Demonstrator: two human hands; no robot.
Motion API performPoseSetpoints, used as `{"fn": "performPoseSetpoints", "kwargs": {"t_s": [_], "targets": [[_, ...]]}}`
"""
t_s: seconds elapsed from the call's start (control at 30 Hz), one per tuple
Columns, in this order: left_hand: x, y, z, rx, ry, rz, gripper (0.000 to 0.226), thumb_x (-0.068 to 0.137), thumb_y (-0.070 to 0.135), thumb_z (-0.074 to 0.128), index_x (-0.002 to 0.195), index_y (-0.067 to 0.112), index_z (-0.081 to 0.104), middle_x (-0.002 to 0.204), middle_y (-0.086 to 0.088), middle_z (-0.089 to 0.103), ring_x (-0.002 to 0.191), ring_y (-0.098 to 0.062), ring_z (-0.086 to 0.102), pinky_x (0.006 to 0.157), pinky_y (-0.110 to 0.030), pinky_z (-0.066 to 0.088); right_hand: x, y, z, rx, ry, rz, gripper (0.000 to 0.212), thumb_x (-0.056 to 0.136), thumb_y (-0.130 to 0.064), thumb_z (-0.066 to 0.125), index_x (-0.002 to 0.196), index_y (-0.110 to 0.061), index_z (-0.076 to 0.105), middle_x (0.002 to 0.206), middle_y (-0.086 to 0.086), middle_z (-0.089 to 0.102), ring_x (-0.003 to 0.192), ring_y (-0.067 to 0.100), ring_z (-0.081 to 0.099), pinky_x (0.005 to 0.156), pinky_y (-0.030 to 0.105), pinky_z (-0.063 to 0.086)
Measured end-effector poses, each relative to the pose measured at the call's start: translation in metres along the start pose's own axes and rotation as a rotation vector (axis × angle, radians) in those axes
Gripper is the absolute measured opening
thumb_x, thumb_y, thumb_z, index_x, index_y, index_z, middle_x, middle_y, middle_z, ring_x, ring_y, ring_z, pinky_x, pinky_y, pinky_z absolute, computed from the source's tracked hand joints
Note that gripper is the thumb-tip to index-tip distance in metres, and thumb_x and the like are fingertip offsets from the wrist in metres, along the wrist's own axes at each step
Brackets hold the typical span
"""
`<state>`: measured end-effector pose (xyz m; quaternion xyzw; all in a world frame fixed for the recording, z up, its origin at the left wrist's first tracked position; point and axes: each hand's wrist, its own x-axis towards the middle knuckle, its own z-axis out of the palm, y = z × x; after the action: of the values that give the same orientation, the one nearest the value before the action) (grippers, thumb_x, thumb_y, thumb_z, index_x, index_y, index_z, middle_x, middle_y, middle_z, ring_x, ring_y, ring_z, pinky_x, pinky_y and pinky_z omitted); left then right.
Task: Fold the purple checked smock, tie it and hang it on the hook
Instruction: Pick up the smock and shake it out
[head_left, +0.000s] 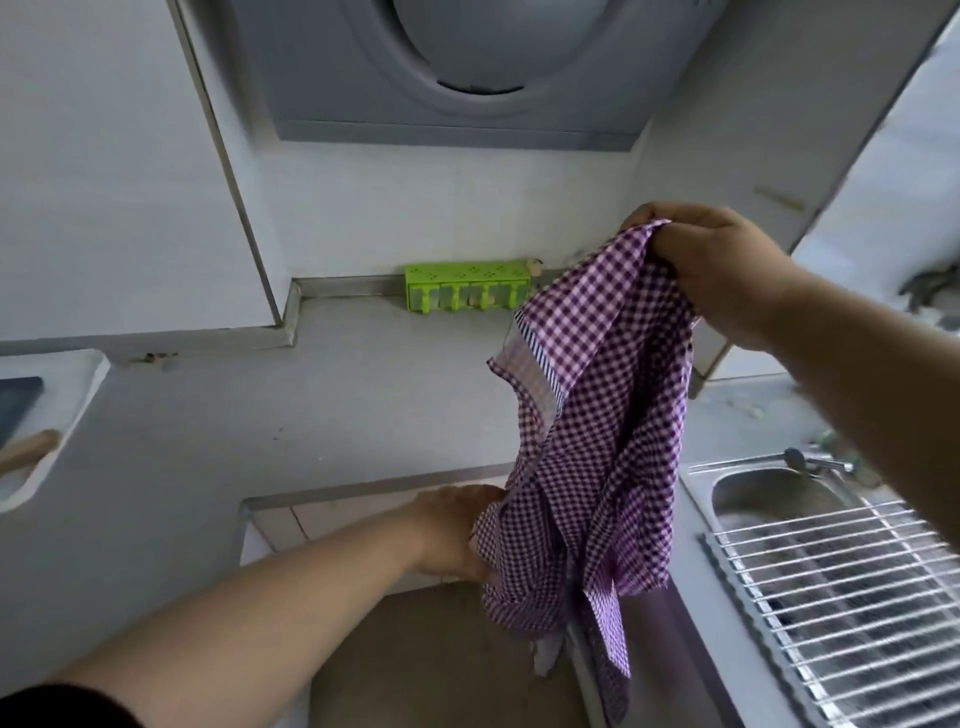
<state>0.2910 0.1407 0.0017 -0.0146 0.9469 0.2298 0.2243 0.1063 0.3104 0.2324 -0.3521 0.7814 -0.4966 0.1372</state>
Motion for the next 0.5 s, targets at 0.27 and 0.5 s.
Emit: {"fn": "performPoseSetpoints", "kwargs": {"t_s": [0.27, 0.5], "targets": [[0.042, 0.026, 0.033, 0.030, 0.226, 0.076, 0.132, 0.069, 0.083, 0.074, 0.165, 0.040, -0.006, 0.174, 0.015, 0.004, 0.159, -0.012, 0.006, 0.126, -0.031, -0.001, -0.007, -0.005, -0.049, 0.243, 0.307, 0.101, 0.031, 0.090, -0.008, 0.045, 0.075, -0.013, 0.072, 0.079, 0.006, 0.070, 0.082, 0.023, 0.067, 0.078, 0.036, 0.051], [0.074, 0.038, 0.034, 0.054, 0.479, 0.032, 0.047, 0.094, 0.045, 0.063, 0.135, 0.026, 0.050, 0.138, 0.002, 0.060, 0.132, -0.022, 0.054, 0.115, -0.032, 0.034, -0.021, -0.019, -0.074, 0.485, 0.470, 0.188, 0.026, 0.098, -0.014, 0.046, 0.089, -0.007, 0.070, 0.082, 0.006, 0.078, 0.086, 0.022, 0.078, 0.089, 0.044, 0.058]]}}
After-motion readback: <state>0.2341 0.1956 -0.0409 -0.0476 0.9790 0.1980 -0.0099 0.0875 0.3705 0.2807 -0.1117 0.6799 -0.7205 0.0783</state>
